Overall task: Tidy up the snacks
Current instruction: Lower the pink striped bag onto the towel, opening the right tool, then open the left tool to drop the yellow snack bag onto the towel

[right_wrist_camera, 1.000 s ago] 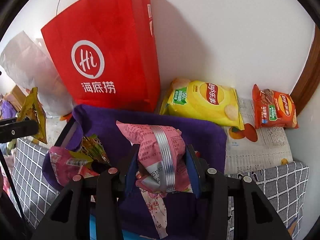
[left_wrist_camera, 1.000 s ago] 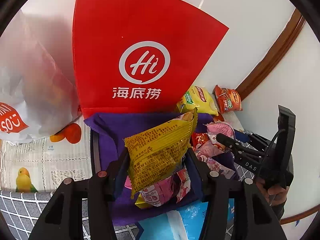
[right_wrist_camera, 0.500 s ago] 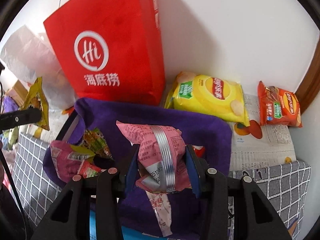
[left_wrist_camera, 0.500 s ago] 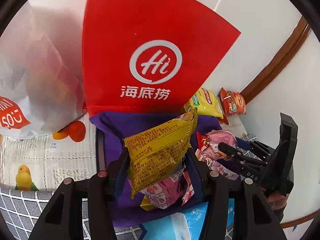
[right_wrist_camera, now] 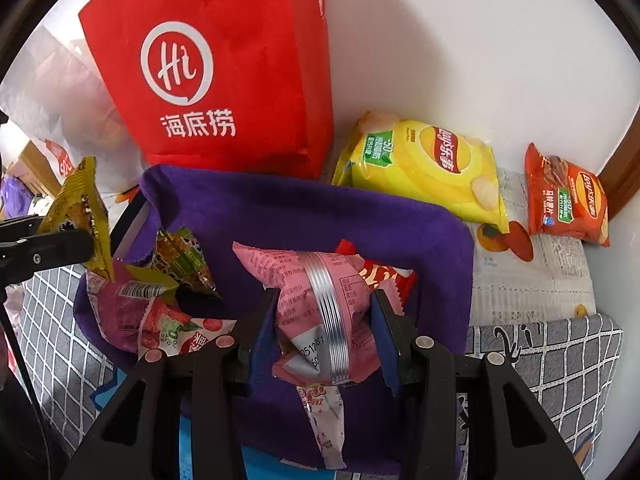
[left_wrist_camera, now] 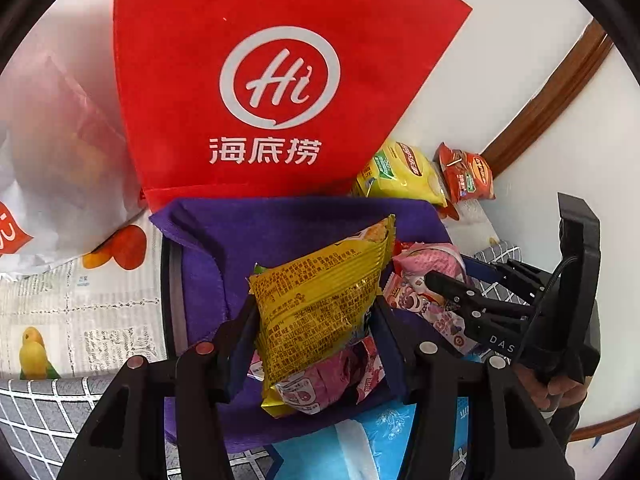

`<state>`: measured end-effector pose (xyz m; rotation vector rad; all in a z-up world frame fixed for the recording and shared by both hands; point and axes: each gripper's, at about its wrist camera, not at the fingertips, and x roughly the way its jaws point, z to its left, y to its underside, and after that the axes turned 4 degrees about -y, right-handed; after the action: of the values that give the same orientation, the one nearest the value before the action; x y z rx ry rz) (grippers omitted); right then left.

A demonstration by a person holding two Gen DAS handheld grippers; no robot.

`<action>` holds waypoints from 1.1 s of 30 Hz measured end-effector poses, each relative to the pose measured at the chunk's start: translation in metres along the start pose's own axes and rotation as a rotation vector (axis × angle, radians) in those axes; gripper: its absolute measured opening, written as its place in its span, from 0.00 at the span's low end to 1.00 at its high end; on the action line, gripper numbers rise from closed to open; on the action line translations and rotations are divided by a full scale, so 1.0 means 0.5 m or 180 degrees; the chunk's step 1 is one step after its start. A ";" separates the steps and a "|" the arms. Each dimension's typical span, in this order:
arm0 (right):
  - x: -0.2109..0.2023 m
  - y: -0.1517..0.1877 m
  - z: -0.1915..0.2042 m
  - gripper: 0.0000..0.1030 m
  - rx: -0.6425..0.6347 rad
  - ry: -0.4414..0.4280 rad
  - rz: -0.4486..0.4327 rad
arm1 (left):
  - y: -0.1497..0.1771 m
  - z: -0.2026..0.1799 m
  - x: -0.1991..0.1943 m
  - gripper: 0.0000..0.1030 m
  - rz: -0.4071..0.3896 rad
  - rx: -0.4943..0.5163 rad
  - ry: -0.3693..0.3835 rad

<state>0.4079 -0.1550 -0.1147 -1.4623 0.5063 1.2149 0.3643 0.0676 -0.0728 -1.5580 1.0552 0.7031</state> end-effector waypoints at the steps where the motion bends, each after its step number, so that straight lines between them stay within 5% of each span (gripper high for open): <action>1: -0.001 0.001 0.003 0.45 -0.0018 0.0011 -0.0003 | 0.001 -0.003 0.003 0.50 0.0011 0.0008 0.0003; 33: -0.091 -0.005 -0.004 0.52 0.0090 0.0039 -0.0447 | 0.012 -0.039 0.051 0.52 0.0204 0.0147 0.0007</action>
<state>0.3935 -0.1702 -0.0740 -1.4572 0.4202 1.0844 0.3681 0.0418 -0.0924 -1.4913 1.1198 0.7161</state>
